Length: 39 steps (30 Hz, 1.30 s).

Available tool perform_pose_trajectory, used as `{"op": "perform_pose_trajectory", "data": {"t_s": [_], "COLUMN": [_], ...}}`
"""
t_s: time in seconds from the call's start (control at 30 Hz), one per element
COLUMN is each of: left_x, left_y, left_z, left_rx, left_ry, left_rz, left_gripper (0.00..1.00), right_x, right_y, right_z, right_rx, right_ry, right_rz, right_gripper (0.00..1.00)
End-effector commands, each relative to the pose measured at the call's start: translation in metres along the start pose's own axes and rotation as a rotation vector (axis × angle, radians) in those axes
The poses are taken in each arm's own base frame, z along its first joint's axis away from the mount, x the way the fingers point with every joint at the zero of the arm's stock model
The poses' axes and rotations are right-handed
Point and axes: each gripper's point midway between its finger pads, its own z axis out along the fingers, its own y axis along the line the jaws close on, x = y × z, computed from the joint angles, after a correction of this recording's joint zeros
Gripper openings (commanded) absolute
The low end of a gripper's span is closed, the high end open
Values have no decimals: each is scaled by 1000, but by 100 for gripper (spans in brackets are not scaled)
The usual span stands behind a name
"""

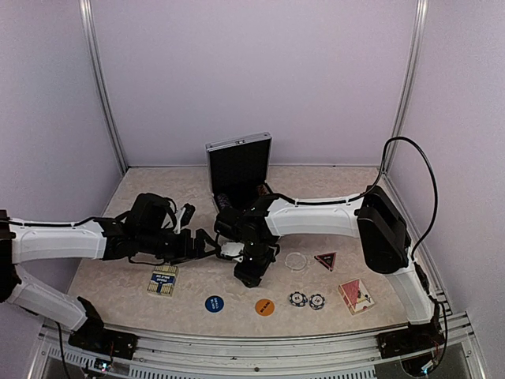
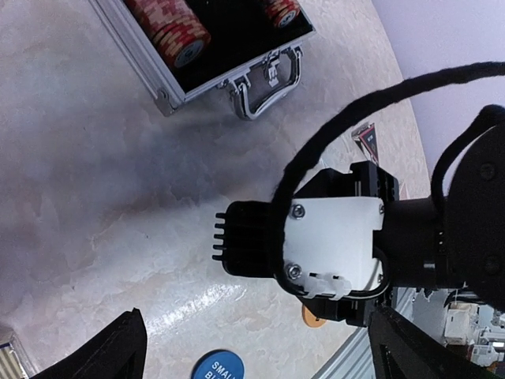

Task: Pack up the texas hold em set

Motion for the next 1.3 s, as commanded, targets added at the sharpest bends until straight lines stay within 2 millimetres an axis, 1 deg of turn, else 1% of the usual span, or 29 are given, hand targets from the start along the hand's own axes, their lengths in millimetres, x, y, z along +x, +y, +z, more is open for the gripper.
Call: {"op": "perform_pose_trajectory", "data": {"t_s": [0.0, 0.1, 0.13, 0.2, 0.3, 0.57, 0.67, 0.9, 1.1, 1.27], "left_x": [4, 5, 5, 5, 6, 9, 9, 11, 14, 10], "left_y": [-9, -5, -4, -2, -1, 8, 10, 10, 10, 10], "left_z": [10, 13, 13, 15, 17, 21, 23, 27, 31, 29], "left_rx": [94, 100, 104, 112, 115, 115, 114, 120, 117, 111], "left_ry": [8, 8, 6, 3, 7, 5, 6, 19, 30, 14], "left_rz": [-39, -65, -73, -88, -99, -137, -144, -149, -152, -151], "left_gripper": [97, 97, 97, 97, 97, 97, 97, 97, 97, 97], "right_x": [11, 12, 12, 13, 12, -2, -9, -22, -23, -16], "right_y": [2, 3, 4, 4, 4, 1, -4, -8, -11, -14], "right_z": [12, 12, 12, 12, 10, -8, -20, -48, -59, -65], "right_rx": [-14, -20, -24, -27, -27, -10, 16, 42, 55, 79], "right_ry": [52, 57, 57, 57, 52, -11, -40, -117, -152, -169], "right_rz": [-11, -14, -15, -15, -15, -10, 0, 11, 16, 31], "right_gripper": [50, 46, 40, 34, 30, 30, 31, 32, 33, 35]}}
